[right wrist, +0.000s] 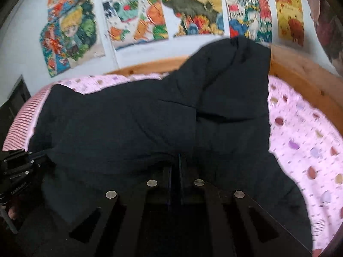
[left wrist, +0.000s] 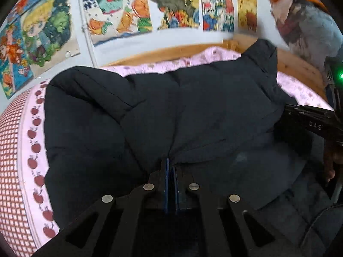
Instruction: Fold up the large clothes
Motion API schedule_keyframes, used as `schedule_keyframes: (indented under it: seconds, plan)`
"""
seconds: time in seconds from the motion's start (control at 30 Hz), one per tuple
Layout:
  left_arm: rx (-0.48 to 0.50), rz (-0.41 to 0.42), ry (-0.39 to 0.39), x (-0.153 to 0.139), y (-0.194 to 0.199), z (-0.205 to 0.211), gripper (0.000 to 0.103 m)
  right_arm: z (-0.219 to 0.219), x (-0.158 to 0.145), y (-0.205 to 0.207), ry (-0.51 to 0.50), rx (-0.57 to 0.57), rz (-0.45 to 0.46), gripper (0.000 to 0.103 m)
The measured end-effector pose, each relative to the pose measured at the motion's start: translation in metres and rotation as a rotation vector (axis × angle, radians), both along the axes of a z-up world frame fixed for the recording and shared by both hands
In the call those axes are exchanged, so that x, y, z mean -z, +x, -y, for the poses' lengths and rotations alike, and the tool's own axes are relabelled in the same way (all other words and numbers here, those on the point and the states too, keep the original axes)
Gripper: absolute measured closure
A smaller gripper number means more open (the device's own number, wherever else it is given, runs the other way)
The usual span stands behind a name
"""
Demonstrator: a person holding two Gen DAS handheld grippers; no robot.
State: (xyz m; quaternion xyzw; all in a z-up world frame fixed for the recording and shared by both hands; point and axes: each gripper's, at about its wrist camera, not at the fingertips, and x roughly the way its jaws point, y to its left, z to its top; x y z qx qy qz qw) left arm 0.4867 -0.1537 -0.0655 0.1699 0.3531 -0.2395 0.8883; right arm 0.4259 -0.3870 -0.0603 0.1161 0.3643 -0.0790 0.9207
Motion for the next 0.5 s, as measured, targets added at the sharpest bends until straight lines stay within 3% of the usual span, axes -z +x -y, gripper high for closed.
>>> schedule_keyframes:
  seconds: [0.33, 0.4, 0.5]
  plan:
    - [0.032, 0.068, 0.145, 0.036, 0.006, 0.025, 0.099, 0.002, 0.047, 0.01, 0.03, 0.009, -0.025, 0.098]
    - [0.037, 0.075, 0.143, 0.035, 0.005, 0.025, 0.099, 0.001, 0.05, 0.01, 0.029, 0.012, -0.024, 0.098]
    - [0.057, 0.046, 0.062, 0.023, 0.004, 0.013, 0.097, 0.007, 0.042, -0.003, 0.082, 0.008, 0.025, 0.098]
